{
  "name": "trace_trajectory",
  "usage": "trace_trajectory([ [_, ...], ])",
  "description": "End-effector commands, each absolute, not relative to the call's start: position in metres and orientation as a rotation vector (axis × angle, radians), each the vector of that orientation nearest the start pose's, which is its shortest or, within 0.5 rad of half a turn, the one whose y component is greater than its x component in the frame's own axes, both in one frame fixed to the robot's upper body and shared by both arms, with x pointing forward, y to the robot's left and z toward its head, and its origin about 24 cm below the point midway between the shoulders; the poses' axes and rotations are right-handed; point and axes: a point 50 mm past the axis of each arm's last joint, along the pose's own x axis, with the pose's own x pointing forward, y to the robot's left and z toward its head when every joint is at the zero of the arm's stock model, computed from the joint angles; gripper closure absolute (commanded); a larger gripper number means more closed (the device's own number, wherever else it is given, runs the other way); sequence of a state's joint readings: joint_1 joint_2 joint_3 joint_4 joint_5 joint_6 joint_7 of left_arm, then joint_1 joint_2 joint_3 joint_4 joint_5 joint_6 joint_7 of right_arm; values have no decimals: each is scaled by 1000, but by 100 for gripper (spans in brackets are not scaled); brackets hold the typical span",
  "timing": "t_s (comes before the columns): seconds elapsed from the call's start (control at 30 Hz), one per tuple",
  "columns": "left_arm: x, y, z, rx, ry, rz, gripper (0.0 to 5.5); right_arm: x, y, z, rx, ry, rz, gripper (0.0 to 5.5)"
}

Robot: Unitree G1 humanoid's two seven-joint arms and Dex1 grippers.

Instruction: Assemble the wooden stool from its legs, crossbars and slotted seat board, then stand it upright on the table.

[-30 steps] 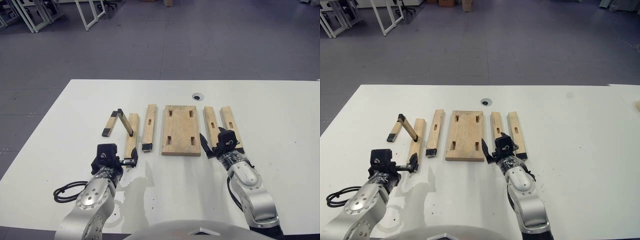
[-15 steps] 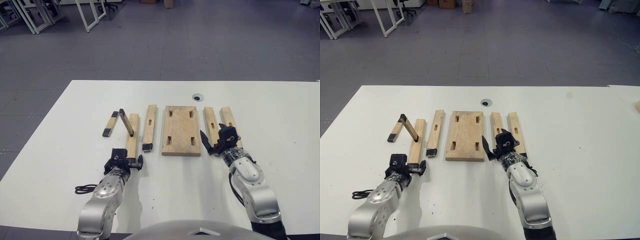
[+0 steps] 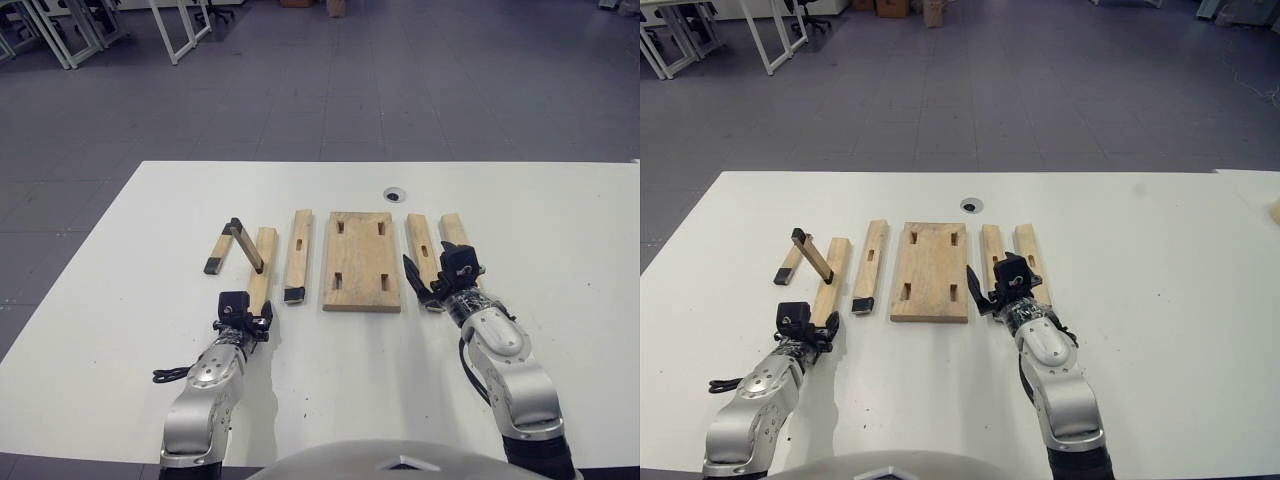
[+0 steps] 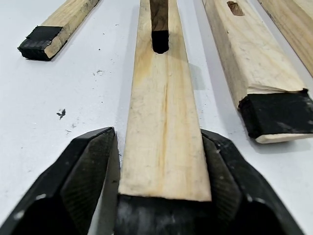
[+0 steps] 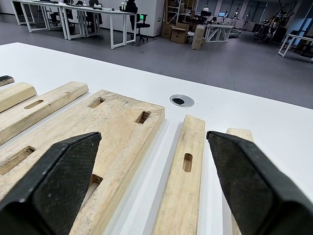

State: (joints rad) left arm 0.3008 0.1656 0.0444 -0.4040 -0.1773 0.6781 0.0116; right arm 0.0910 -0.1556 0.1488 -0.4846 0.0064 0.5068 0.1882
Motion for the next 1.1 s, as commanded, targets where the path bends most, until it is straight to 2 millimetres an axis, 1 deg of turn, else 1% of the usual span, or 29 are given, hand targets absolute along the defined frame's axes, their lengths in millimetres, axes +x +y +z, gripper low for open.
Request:
trace_trajectory([
  [0.03, 150, 192, -28, -78, 792, 72, 317, 228, -131, 84, -140, 135, 315, 153],
  [0.07, 156, 187, -23, -123, 742, 47, 330, 230, -133, 84, -157, 136, 297, 153],
  [0.13, 175, 184, -6, -186, 622, 13, 346, 239, -144, 85, -196, 143, 216, 153],
  [0.2, 196, 191, 14, -212, 509, 30, 346, 251, -158, 89, -192, 144, 132, 153],
  [0.27, 219, 202, 44, -236, 367, 54, 346, 261, -170, 95, -154, 143, 83, 153],
  [0.3, 231, 205, 64, -256, 283, 50, 346, 267, -176, 98, -125, 143, 80, 153],
  [0.37, 250, 211, 105, -280, 127, 22, 346, 277, -182, 109, -6, 136, 133, 153],
  [0.43, 268, 213, 146, -329, -11, -69, 346, 290, -183, 126, 215, 130, 280, 153],
  [0.47, 275, 207, 158, -380, -37, -158, 346, 294, -179, 135, 320, 137, 383, 131],
  [0.5, 279, 199, 165, -436, -40, -249, 346, 297, -173, 144, 396, 144, 481, 116],
  [0.53, 281, 188, 167, -500, -21, -366, 346, 300, -165, 152, 485, 154, 580, 92],
  [0.57, 281, 176, 166, -567, 11, -496, 346, 302, -157, 161, 566, 161, 669, 82],
  [0.6, 277, 164, 164, -604, 45, -627, 346, 301, -149, 170, 655, 171, 770, 59],
  [0.63, 274, 156, 162, -619, 74, -728, 346, 301, -143, 177, 726, 182, 852, 40],
  [0.67, 269, 149, 158, -598, 111, -821, 346, 299, -137, 183, 793, 195, 926, 37],
  [0.73, 263, 141, 155, -591, 158, -943, 346, 299, -132, 192, 897, 212, 1014, 36],
  [0.8, 259, 135, 155, -598, 177, -1032, 346, 299, -130, 197, 934, 232, 1044, 36],
  [0.87, 257, 130, 156, -604, 188, -1084, 346, 298, -127, 198, 941, 255, 1055, 36],
  [1.03, 254, 121, 156, -654, 200, -1143, 346, 296, -119, 198, 938, 277, 1076, 36],
  [1.1, 253, 122, 153, -716, 226, -1166, 346, 288, -119, 203, 926, 255, 1167, 36],
])
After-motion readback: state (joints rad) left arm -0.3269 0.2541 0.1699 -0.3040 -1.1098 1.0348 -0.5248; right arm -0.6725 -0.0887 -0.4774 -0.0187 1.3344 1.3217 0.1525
